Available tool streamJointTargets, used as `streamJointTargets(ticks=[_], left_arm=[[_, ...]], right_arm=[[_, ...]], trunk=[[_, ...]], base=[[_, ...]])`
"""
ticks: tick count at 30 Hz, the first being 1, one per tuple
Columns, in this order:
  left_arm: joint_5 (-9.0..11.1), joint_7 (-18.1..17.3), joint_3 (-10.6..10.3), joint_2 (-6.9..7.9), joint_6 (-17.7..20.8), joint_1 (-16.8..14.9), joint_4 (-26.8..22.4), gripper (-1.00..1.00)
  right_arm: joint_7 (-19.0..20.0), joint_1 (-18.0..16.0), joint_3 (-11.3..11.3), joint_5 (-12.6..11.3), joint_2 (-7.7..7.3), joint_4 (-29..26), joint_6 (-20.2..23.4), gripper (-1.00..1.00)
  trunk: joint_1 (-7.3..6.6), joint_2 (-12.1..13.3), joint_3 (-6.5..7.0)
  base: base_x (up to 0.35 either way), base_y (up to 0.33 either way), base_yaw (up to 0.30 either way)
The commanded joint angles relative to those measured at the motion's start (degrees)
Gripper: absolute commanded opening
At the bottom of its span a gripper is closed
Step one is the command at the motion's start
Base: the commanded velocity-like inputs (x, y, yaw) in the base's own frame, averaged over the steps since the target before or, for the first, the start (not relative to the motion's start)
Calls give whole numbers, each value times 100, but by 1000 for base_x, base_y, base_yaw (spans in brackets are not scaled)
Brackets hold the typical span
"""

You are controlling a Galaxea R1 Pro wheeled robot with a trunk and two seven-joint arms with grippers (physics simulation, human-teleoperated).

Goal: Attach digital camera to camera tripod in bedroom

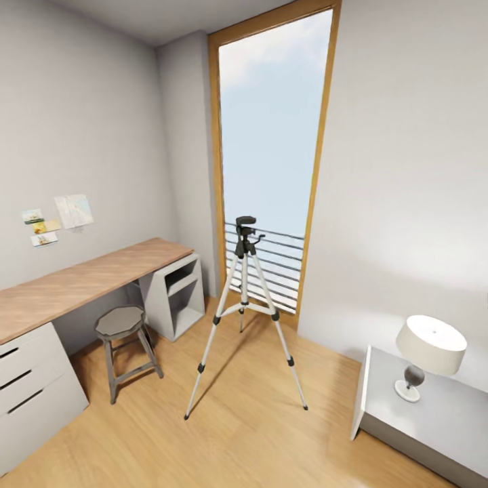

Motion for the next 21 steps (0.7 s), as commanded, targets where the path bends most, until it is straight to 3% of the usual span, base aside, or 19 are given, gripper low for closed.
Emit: streamJointTargets(ticks=[1, 11, 21], left_arm=[[37, 6, -49, 0, 6, 0, -3, -100], [39, 0, -49, 9, 6, 0, -4, -100], [39, 1, -49, 16, 6, 0, -2, -100]], right_arm=[[13, -6, -49, 50, -2, 17, -20, 100], [16, -6, -47, 50, -5, 16, -24, 100], [13, -6, -41, 50, -1, 16, -25, 100]], trunk=[[2, -4, -2], [2, -4, -2], [2, -4, -2]], base=[[3, -98, 0], [21, -220, 0], [17, -53, 0]])
